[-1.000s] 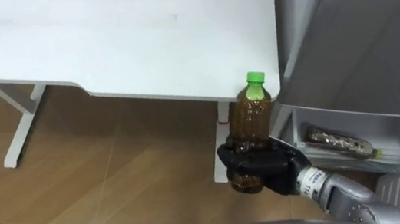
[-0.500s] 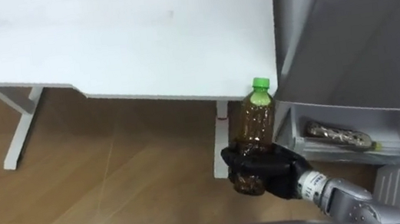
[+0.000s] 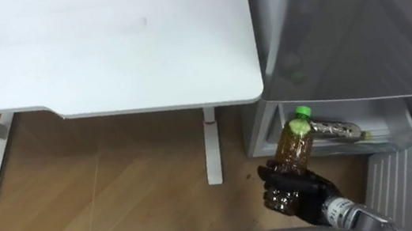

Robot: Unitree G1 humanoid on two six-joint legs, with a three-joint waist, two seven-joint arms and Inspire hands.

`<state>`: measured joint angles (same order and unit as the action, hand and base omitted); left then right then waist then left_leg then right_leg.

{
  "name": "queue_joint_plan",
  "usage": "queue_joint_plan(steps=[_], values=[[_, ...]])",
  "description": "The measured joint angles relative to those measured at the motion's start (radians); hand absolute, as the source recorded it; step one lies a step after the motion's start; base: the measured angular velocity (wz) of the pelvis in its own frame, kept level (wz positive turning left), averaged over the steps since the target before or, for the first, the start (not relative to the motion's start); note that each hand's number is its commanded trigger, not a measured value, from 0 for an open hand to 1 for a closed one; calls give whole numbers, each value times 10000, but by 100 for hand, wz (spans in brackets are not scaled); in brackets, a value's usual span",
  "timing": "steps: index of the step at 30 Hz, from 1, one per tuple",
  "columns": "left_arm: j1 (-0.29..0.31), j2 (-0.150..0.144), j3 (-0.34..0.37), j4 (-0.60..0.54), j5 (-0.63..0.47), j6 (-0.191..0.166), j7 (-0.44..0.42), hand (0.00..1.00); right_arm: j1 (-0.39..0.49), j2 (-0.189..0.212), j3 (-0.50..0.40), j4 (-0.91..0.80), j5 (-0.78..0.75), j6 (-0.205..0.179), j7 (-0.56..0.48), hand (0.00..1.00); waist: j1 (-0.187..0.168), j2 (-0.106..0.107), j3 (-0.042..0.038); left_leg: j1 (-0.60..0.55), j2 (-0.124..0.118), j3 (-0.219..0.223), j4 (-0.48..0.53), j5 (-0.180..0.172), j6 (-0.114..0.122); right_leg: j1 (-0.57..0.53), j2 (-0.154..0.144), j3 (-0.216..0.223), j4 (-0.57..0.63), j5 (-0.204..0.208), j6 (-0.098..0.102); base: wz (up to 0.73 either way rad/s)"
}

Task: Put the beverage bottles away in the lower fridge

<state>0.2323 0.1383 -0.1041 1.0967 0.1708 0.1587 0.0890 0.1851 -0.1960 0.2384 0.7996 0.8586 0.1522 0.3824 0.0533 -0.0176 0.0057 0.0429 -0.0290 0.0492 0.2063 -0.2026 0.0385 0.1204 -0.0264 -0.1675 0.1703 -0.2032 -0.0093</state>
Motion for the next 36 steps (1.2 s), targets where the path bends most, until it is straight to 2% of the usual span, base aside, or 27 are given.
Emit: queue_joint_plan(steps=[7,10,16,20,25,31,36], values=[[142,-104,-6,-13,-17,157,-146,0,-87,22,-2,502,1734,-7,-700,100,-39,56,-6,2,-5,-35,-10,0,0,13,12,44,13,7,-12,0],[224,-110,9,-9,-12,161,-153,0,-103,114,-347,498,1758,-53,-1118,100,-226,49,-8,3,-16,-75,-7,2,1,21,31,206,10,7,-12,0],[235,-111,6,-28,-1,156,-161,0,-144,134,-740,478,1776,-252,-2178,100,-257,48,-13,19,-29,-67,69,3,3,-12,38,280,-4,7,-12,-1],[102,-119,4,-34,9,146,-416,0,-566,133,-766,432,2246,-311,-2890,100,-260,28,4,-31,-29,11,136,1,1,-25,39,296,-30,4,-12,0],[121,-118,23,-94,10,204,-537,0,-703,142,-953,-734,3521,-363,-3579,100,-252,78,-7,16,-33,17,132,2,2,-37,37,314,-40,4,-12,0],[143,-114,48,-109,13,298,-627,0,-965,340,-1428,-803,4747,-601,-3958,100,-227,122,4,5,-33,4,137,3,2,-14,37,299,-53,4,-12,0],[148,-70,88,-177,147,211,-752,0,-1010,351,-1472,-796,6069,-1012,-4145,100,-228,174,29,-47,-48,-98,167,4,3,-6,28,275,-41,4,-11,1]])
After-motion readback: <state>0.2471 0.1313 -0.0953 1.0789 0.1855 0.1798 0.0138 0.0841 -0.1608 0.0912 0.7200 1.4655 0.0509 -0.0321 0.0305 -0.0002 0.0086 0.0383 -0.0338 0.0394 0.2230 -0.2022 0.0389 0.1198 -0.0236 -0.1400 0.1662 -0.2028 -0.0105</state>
